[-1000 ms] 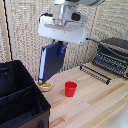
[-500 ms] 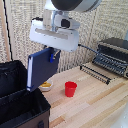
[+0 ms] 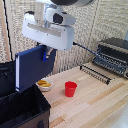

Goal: Please shift your gripper toward the book. Carefully hold the book with your gripper. Gently transport the book using your gripper to the caddy's front section. Safely let the book go into the caddy's front area.

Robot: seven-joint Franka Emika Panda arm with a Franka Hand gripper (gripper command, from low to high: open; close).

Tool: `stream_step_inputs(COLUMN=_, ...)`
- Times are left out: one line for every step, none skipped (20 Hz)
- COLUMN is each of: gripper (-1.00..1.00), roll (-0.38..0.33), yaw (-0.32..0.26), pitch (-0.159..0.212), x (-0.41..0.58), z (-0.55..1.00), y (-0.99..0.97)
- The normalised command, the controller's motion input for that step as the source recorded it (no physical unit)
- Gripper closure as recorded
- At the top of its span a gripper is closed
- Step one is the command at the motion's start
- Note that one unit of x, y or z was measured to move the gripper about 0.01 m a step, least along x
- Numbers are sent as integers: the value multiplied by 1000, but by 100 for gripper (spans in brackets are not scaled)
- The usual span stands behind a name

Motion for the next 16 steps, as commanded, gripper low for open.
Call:
stream_step_inputs(gripper=100, roll=-12, yaw=-68, pitch=49, x=-103, z=454, y=654)
stream_step_inputs(gripper=100, roll=-9, yaw=-60, pitch=58, x=-83, z=426, y=680)
stream_step_inputs(gripper=100, roll=-8, yaw=-58, pitch=63, x=-80, z=409, y=683)
stream_step_inputs(gripper=100, roll=-2, yaw=-52, pitch=71, x=-60, z=380, y=703)
stream_step_inputs(gripper=100, roll=0, yaw=-48, pitch=78, x=-37, z=354, y=726)
stream_step_inputs(gripper=100, roll=0, yaw=-43, pitch=85, x=-14, z=337, y=740)
stream_step_inputs(gripper=100, roll=0, yaw=-38, pitch=94, x=0, z=311, y=769)
stream_step_inputs(gripper=100, roll=0, yaw=-28, pitch=116, x=0, z=263, y=806)
stream_step_inputs(gripper=100, roll=0, yaw=-26, pitch=134, x=29, z=206, y=820)
stream_step_inputs(gripper=100, roll=0, yaw=-27, pitch=138, x=80, z=186, y=820)
stream_step_inputs(gripper=100, roll=0, yaw=-31, pitch=137, x=109, z=174, y=814)
stream_step_inputs(gripper=100, roll=0, yaw=-34, pitch=139, x=140, z=160, y=806)
stream_step_inputs(gripper=100, roll=0, yaw=-35, pitch=140, x=163, z=149, y=803)
stream_step_inputs(gripper=100, roll=0, yaw=-35, pitch=143, x=211, z=120, y=791)
stream_step_inputs(gripper=100, roll=0, yaw=-40, pitch=138, x=274, z=86, y=763)
stream_step_inputs(gripper=100, roll=-1, yaw=-51, pitch=111, x=406, z=0, y=671)
